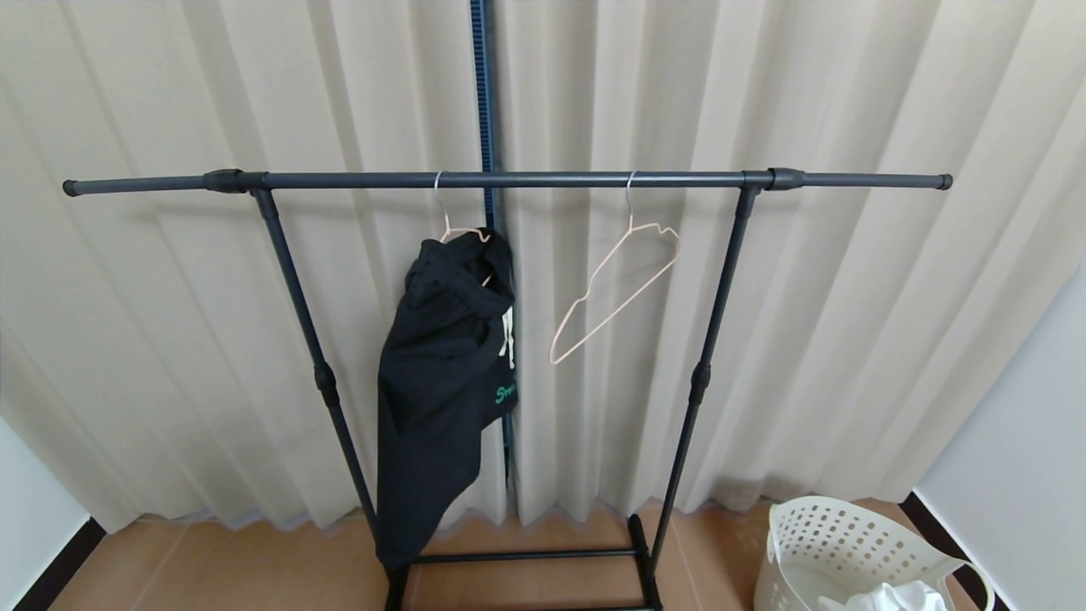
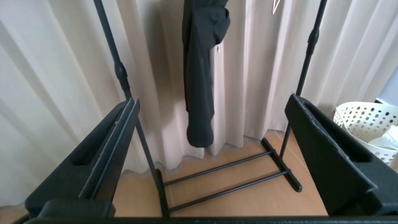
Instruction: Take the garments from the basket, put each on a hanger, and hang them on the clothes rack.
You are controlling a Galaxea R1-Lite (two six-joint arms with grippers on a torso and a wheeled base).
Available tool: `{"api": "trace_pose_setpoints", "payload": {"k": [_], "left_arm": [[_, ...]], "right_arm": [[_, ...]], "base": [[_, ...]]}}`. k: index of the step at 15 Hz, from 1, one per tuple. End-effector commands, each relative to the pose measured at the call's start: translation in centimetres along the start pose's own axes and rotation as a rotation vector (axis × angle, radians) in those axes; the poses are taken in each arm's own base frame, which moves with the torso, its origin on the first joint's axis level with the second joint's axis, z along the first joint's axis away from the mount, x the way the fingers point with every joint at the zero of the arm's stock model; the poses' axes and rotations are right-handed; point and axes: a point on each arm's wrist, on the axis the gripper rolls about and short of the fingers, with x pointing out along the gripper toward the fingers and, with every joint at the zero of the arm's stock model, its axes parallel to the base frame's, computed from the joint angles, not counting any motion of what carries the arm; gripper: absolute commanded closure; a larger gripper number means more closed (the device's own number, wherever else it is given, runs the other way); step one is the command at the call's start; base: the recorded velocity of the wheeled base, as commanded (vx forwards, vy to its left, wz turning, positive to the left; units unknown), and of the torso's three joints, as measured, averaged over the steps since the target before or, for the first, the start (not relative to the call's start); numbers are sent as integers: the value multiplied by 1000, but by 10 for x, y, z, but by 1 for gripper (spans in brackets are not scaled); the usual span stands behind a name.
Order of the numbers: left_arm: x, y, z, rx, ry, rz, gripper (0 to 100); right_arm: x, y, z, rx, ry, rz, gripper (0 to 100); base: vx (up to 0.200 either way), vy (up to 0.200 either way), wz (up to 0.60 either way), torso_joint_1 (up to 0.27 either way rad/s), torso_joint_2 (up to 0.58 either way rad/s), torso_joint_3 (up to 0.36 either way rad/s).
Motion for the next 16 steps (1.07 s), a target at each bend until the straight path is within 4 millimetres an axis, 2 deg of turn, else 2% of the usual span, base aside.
{"api": "trace_pose_setpoints", "payload": {"k": [1,16], "left_arm": [[0,0,0,0,1,0,0],[0,0,0,-2,1,0,0]], "right_arm": [[0,0,0,0,2,2,0],[0,0,0,0,0,2,0]], "base": [[0,0,0,-159,388,227],[0,0,0,-195,521,326]]}}
